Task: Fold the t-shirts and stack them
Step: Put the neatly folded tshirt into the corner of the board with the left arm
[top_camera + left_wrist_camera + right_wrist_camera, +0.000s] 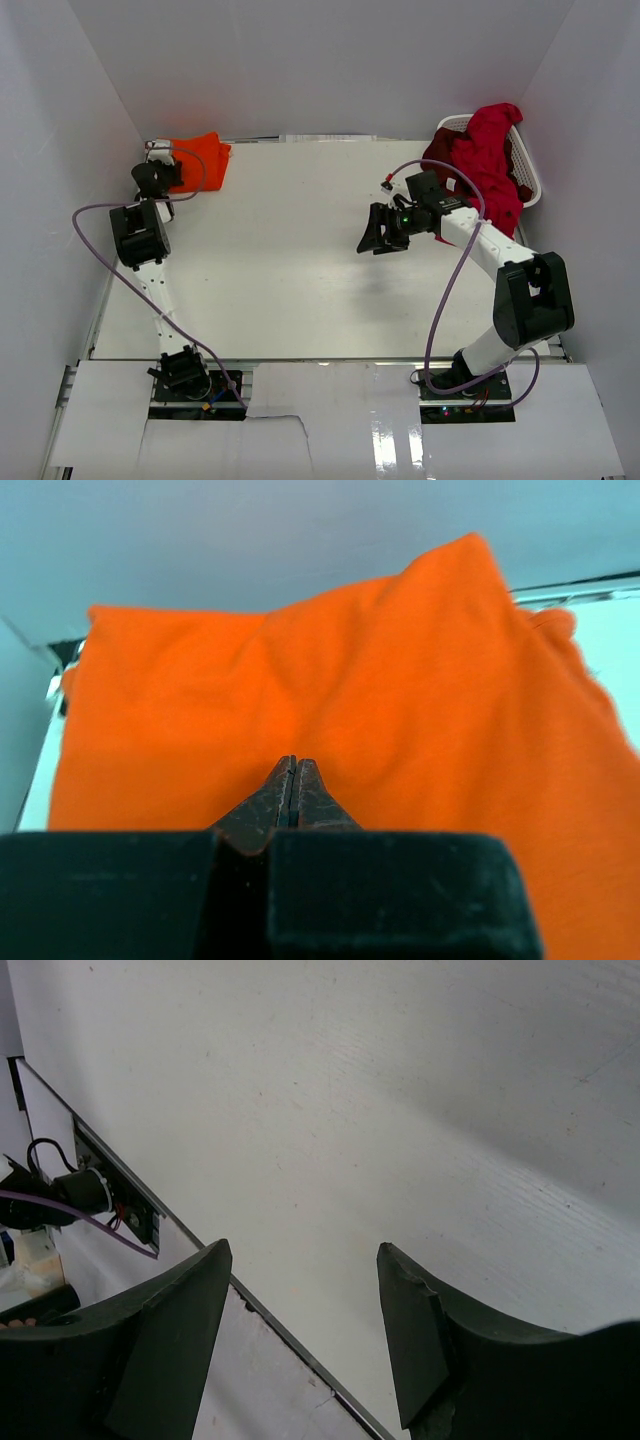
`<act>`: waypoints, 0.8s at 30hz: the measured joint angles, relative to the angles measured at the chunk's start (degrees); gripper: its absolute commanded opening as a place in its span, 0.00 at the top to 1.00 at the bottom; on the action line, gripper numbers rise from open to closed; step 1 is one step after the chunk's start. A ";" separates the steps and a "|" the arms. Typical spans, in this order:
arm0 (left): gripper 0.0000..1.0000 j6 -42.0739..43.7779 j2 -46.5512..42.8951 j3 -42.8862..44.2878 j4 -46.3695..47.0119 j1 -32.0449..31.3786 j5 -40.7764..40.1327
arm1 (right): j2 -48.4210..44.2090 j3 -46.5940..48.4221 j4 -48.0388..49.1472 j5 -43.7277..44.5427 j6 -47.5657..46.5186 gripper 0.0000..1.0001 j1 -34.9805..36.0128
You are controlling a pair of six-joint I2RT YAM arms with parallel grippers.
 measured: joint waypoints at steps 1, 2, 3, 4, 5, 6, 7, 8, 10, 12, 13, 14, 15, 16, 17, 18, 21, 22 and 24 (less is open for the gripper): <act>1.00 0.00 -0.28 0.00 -0.04 -0.39 -0.04 | -0.04 -0.15 0.04 -0.02 -0.02 0.34 0.04; 1.00 -0.02 -0.59 0.00 -0.07 -0.76 -0.13 | -0.17 -0.35 0.07 0.00 -0.02 0.33 0.04; 1.00 -0.02 -0.87 0.00 -0.17 -1.09 -0.20 | -0.39 -0.70 0.04 0.00 -0.04 0.33 0.04; 1.00 -0.02 -1.22 0.02 -0.31 -1.33 -0.24 | -0.66 -0.98 -0.02 0.02 -0.09 0.34 0.04; 1.00 -0.04 -1.51 0.07 -0.31 -1.60 -0.26 | -0.81 -1.09 -0.13 0.02 -0.11 0.34 0.04; 1.00 -0.07 -1.81 0.09 -0.31 -1.90 -0.26 | -0.98 -1.11 -0.15 0.02 -0.11 0.34 0.04; 1.00 -0.11 -2.16 0.09 -0.33 -2.19 -0.26 | -1.16 -1.14 -0.13 0.02 -0.15 0.34 0.04; 1.00 -0.22 -2.56 0.09 -0.44 -2.38 -0.26 | -1.31 -1.14 -0.13 0.04 -0.20 0.34 0.04; 1.00 -0.20 -3.91 -0.26 -0.94 -2.78 -0.46 | -1.64 -1.20 -0.15 0.04 -0.31 0.34 0.04; 1.00 0.07 -5.97 -1.16 -1.18 -3.37 -0.87 | -2.01 -1.40 -0.15 0.02 -0.35 0.33 0.04; 1.00 0.24 -7.15 -1.73 -1.20 -3.54 -1.01 | -2.14 -1.51 -0.22 0.02 -0.35 0.33 0.04; 1.00 0.39 -8.33 -2.16 -1.16 -3.82 -1.33 | -2.25 -1.64 -0.20 0.02 -0.35 0.33 0.04; 1.00 0.39 -9.31 -2.51 -1.11 -4.13 -1.40 | -2.40 -1.79 -0.20 0.04 -0.33 0.33 0.04; 1.00 0.24 -10.29 -2.89 -1.01 -4.52 -1.66 | -2.56 -1.90 -0.33 0.02 -0.33 0.33 0.04; 1.00 0.00 -11.13 -3.28 -1.03 -4.90 -1.70 | -2.69 -1.92 -0.39 0.04 -0.31 0.33 0.04; 1.00 -0.39 -11.87 -3.67 -1.01 -5.33 -1.75 | -2.86 -1.97 -0.39 0.02 -0.31 0.33 0.04; 0.93 -2.08 -14.60 -6.29 -1.16 -6.54 -1.95 | -3.78 -2.27 -0.48 0.24 -0.31 0.33 0.07; 0.83 -2.58 -15.43 -7.32 -1.11 -7.04 -2.27 | -4.13 -2.27 -0.50 0.31 -0.33 0.33 0.07; 0.57 -3.34 -17.75 -10.21 -1.86 -7.96 -2.64 | -4.83 -2.27 -0.48 0.44 -0.57 0.32 0.07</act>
